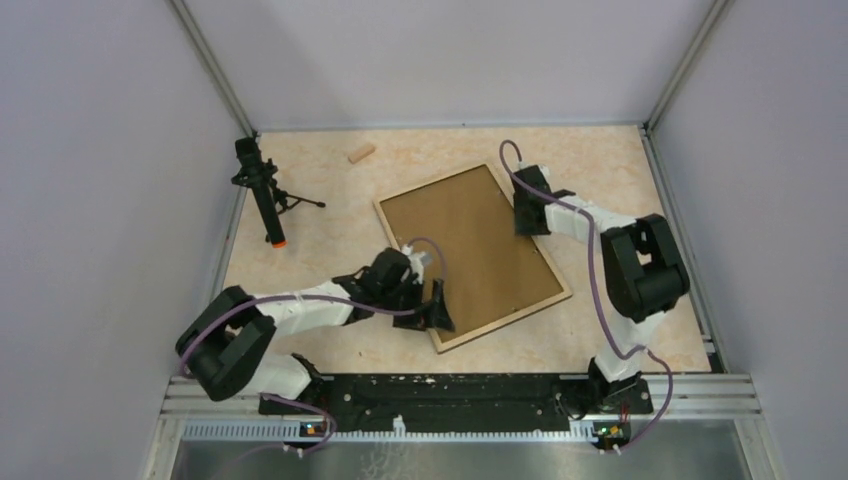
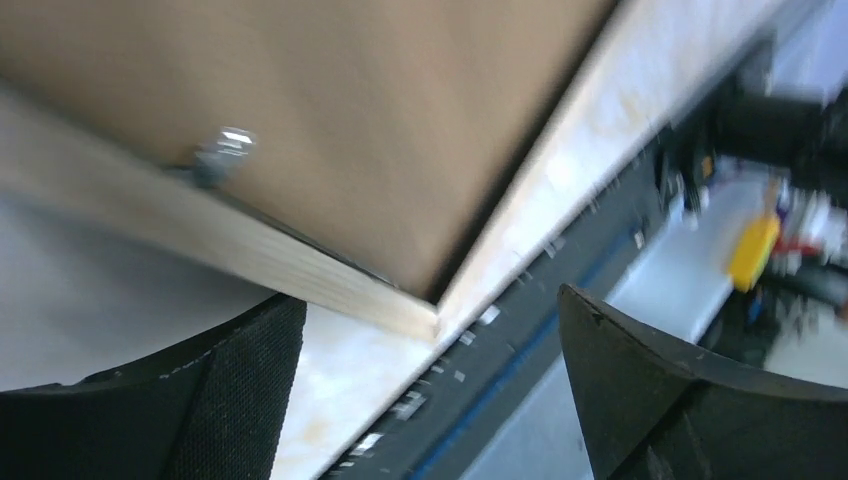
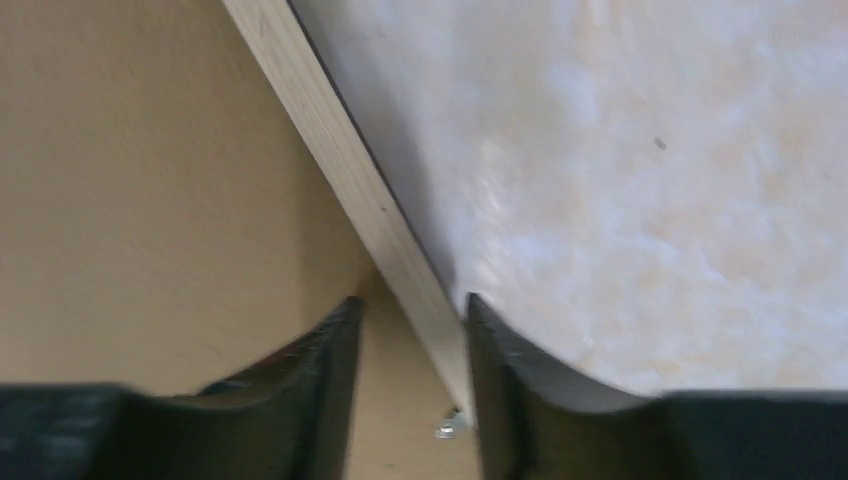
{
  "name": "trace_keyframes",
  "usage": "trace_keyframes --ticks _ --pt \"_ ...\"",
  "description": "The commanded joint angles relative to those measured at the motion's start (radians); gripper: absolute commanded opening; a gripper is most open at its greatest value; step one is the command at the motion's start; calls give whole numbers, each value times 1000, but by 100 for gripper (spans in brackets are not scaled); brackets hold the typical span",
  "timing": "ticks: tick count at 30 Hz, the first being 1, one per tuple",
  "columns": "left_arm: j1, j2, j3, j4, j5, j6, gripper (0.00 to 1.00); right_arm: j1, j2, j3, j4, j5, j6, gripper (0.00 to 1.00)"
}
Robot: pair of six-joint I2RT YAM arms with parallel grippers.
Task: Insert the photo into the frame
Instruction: Adjust the photo frame at the center of the board, then turn over the photo frame at the center of the board.
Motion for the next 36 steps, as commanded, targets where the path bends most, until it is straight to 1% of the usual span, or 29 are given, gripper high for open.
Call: trace_keyframes --ticks 1,2,3,5,6,8,10,12,15,18,19,22,24,26,28,31,33,36 --pt "-213 149 120 111 135 -32 98 -7 162 213 -58 -124 -24 51" --pt "-239 194 169 107 165 -7 98 -9 182 262 -79 -126 -24 61" --pt "-259 240 214 108 199 17 98 -11 194 300 -101 -128 -23 68" --pt "-282 317 300 106 284 58 98 -13 203 372 -167 -100 -3 80" --pt "-285 335 330 98 303 66 98 -13 199 396 -206 -71 14 83" --pt "-285 311 333 126 302 73 98 -19 168 420 -299 -2 72 87" --pt "-282 250 314 137 270 111 98 -33 106 385 -375 32 140 89" --pt "-281 175 306 87 211 181 98 -42 25 308 -419 29 205 88" --pt "-269 70 314 -42 84 301 98 -41 -111 156 -460 24 316 85" --pt "-242 -16 328 -118 -38 380 98 -20 -253 -13 -473 -7 434 79" --pt "-238 -38 333 -130 -78 403 98 -12 -288 -67 -476 -17 484 76" --pt "-232 -96 362 -146 -206 467 99 18 -370 -221 -451 -126 585 73" --pt "-232 -134 362 -116 -248 506 99 38 -411 -290 -434 -178 633 69" --pt "-232 -180 323 -27 -233 584 99 61 -455 -345 -405 -212 661 68" --pt "-233 -226 264 104 -176 689 99 74 -496 -410 -357 -255 683 65" --pt "-234 -265 185 211 -78 835 99 75 -535 -463 -295 -291 717 60" --pt "-242 -265 170 218 4 940 98 75 -544 -486 -279 -294 751 52" --pt "-265 -237 172 168 69 1086 98 75 -549 -532 -239 -297 806 40"
